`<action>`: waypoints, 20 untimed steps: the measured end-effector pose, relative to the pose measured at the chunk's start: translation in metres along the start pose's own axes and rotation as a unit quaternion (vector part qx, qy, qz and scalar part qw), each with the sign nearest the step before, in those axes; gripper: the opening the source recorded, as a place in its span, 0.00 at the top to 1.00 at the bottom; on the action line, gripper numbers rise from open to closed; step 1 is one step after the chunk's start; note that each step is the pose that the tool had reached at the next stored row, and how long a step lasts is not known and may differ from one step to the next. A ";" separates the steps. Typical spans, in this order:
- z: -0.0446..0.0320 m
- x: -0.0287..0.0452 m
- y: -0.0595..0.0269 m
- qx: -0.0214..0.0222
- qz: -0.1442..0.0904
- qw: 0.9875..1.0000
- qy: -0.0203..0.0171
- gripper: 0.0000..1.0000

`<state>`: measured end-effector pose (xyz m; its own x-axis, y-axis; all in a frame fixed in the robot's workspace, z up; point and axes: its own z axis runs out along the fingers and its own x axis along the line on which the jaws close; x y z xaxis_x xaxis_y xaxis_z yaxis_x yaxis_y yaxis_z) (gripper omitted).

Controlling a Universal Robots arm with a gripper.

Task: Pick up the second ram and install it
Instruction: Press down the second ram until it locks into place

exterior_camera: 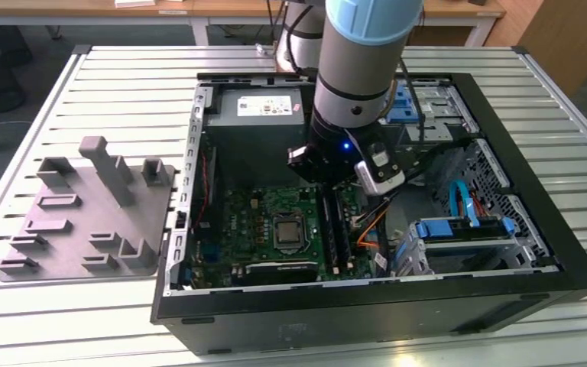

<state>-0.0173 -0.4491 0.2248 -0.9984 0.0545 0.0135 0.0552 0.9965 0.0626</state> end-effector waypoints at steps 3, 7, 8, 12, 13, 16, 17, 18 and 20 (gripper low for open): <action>-0.0007 -0.0003 -0.0098 0.000 0.000 1.000 0.000 0.90; -0.0012 -0.0012 -0.0252 0.003 0.000 1.000 0.000 0.90; -0.0012 -0.0014 -0.0288 0.004 0.000 1.000 0.000 0.90; -0.0011 -0.0021 -0.0421 0.012 0.000 1.000 -0.001 0.90; -0.0010 -0.0023 -0.0455 0.015 0.000 1.000 -0.001 0.90; -0.0009 -0.0028 -0.0545 0.024 0.000 1.000 -0.001 0.90; -0.0009 -0.0029 -0.0572 0.028 0.000 1.000 -0.001 0.90; -0.0009 -0.0031 -0.0599 0.031 0.000 1.000 -0.002 0.90; -0.0009 -0.0034 -0.0655 0.039 0.000 0.999 -0.002 0.90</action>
<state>-0.0175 -0.5146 0.2215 -0.9984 0.0553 0.0096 0.0552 0.9984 -0.0150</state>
